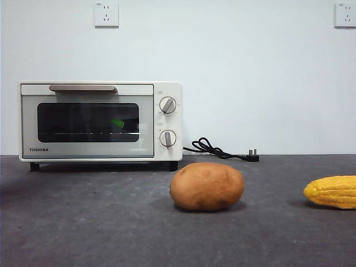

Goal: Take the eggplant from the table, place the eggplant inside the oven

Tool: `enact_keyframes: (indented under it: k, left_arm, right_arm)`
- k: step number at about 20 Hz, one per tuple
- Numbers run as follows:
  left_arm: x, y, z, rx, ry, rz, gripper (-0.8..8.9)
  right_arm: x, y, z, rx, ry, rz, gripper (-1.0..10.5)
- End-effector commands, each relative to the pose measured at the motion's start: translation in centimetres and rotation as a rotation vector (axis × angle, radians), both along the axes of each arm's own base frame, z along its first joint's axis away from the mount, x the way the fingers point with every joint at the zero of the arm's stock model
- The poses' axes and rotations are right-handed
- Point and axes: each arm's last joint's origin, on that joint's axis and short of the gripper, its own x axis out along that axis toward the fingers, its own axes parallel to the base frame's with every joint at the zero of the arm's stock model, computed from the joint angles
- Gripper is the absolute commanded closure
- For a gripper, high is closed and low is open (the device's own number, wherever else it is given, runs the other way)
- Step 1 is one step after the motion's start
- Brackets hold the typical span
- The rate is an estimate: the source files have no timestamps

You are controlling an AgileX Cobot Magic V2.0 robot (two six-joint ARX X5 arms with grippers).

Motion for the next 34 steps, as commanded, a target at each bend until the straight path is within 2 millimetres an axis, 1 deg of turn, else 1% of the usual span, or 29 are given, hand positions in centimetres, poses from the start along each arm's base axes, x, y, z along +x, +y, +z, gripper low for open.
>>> enact_keyframes:
  k: [1,3,7,14,20,24,27,29,31,33,34]
  left_arm:
    - [-1.5,0.0,0.4,0.012,-0.052,-0.007,8.19]
    - [-2.1,0.0,0.5,0.013,-0.070,-0.007,8.19]
    - [-2.2,0.0,0.5,0.012,-0.064,-0.007,8.18]
    - [-1.2,0.0,0.3,0.011,-0.035,-0.008,8.18]
    - [-0.8,0.0,0.1,0.006,-0.016,-0.009,8.18]
    - [-0.6,-0.2,0.1,-0.022,-0.011,-0.071,8.18]
    - [-0.1,-0.2,0.2,-0.020,-0.022,-0.072,8.18]
    - [0.3,-0.3,0.6,0.016,-0.093,-0.097,8.18]
    - [0.3,-0.6,1.6,0.070,-0.235,-0.155,8.18]
    - [0.3,-0.6,2.7,0.131,-0.379,-0.176,8.18]
    - [-0.1,-0.6,3.3,0.173,-0.469,-0.185,8.18]
  right_arm:
    - [0.0,0.0,-0.3,-0.017,0.024,-0.005,9.5]
    - [0.0,0.0,-0.3,-0.017,0.024,-0.005,9.5]
    - [0.0,0.0,-0.3,-0.017,0.024,-0.005,9.5]
    - [0.4,0.3,-0.4,-0.028,0.033,-0.008,9.5]
    - [0.8,0.8,-0.6,-0.041,0.044,-0.009,9.5]
    - [1.1,1.0,-0.7,-0.047,0.050,-0.010,9.5]
    - [1.2,1.1,-0.8,-0.051,0.052,-0.011,9.5]
    - [1.2,1.2,-0.8,-0.052,0.054,-0.011,9.5]
    - [1.2,1.2,-0.8,-0.052,0.054,-0.011,9.5]
    - [1.2,1.2,-0.8,-0.052,0.054,-0.011,9.5]
    - [1.2,1.2,-0.8,-0.052,0.053,-0.011,9.5]
